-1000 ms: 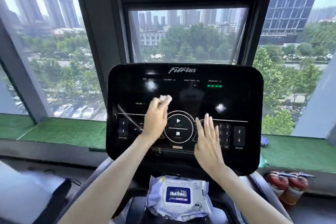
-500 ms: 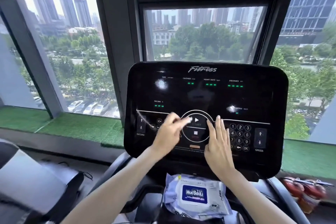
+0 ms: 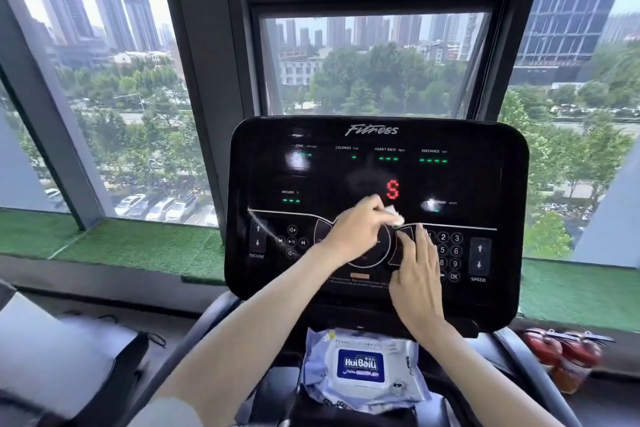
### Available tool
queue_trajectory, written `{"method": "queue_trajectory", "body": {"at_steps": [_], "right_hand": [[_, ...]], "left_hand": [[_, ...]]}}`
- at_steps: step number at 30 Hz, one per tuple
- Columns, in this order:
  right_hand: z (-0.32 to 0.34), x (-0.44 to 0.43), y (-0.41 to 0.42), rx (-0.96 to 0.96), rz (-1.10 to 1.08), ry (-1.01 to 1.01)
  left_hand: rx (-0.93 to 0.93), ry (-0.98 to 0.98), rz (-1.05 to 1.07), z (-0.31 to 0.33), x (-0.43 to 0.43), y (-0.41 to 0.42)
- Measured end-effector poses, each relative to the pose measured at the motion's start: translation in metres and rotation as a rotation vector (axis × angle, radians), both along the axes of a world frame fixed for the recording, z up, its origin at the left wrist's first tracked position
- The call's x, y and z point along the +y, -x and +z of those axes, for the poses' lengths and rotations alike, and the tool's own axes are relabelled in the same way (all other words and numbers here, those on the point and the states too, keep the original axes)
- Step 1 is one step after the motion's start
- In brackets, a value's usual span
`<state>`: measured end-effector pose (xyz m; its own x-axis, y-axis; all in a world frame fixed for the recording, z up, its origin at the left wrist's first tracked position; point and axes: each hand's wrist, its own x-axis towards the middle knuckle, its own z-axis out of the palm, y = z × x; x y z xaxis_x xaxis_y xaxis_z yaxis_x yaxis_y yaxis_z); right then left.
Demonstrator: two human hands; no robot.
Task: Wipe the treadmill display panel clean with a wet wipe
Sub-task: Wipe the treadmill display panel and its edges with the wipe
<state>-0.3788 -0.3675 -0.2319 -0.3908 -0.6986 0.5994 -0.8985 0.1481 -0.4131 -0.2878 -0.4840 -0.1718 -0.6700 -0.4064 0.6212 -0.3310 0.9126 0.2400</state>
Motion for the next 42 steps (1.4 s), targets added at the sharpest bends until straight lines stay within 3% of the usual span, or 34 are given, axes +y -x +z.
{"method": "queue_trajectory", "body": {"at_steps": [1, 3, 5, 7, 9, 11, 15, 16, 18, 21, 23, 25, 30, 34, 36, 39, 42], "right_hand": [[-0.002, 0.003, 0.001, -0.017, -0.018, -0.002], [-0.009, 0.01, 0.005, -0.033, -0.043, -0.009], [-0.015, 0.015, 0.007, -0.019, -0.044, -0.024], [-0.019, 0.018, 0.009, -0.011, -0.035, -0.034], [-0.022, 0.02, 0.01, -0.016, -0.027, -0.048], [-0.025, 0.022, 0.01, -0.017, -0.021, -0.062], [-0.028, 0.028, 0.014, -0.004, -0.013, -0.036], [-0.027, 0.03, 0.016, 0.001, -0.009, -0.025], [-0.027, 0.034, 0.02, 0.013, 0.001, -0.016], [-0.03, 0.035, 0.022, 0.013, 0.022, -0.028], [-0.031, 0.035, 0.024, 0.005, 0.031, -0.038], [-0.031, 0.036, 0.028, 0.0, 0.044, -0.039], [-0.025, 0.044, 0.053, 0.037, 0.047, -0.013], [-0.02, 0.052, 0.076, 0.023, 0.048, -0.01], [-0.019, 0.056, 0.086, 0.014, 0.06, -0.009], [-0.02, 0.062, 0.096, 0.023, 0.086, -0.013], [-0.022, 0.068, 0.102, 0.021, 0.099, -0.023]], "left_hand": [[0.047, 0.007, -0.03, -0.009, 0.002, -0.009], [0.361, -0.026, 0.098, -0.017, -0.004, -0.038], [0.707, -0.151, 0.43, -0.014, -0.016, -0.071], [0.85, -0.255, 0.724, -0.009, -0.027, -0.089], [0.815, -0.31, 0.847, -0.016, -0.023, -0.079], [0.716, -0.289, 0.771, -0.036, 0.002, -0.045], [0.359, -0.212, 0.178, -0.055, 0.068, 0.03], [0.364, -0.22, 0.107, -0.049, 0.077, 0.035], [0.579, -0.217, 0.185, -0.032, 0.073, 0.026], [0.851, -0.285, 0.579, -0.02, 0.046, -0.019], [0.93, -0.421, 0.85, -0.029, 0.028, -0.044], [0.931, -0.569, 0.972, -0.046, 0.025, -0.043], [0.846, -0.556, 0.817, -0.062, 0.071, 0.043], [0.58, -0.393, 0.347, -0.031, 0.092, 0.098], [0.581, -0.329, 0.23, -0.007, 0.098, 0.101], [0.874, -0.267, 0.463, 0.009, 0.079, 0.072], [0.942, -0.443, 0.797, -0.004, 0.044, 0.032]]}}
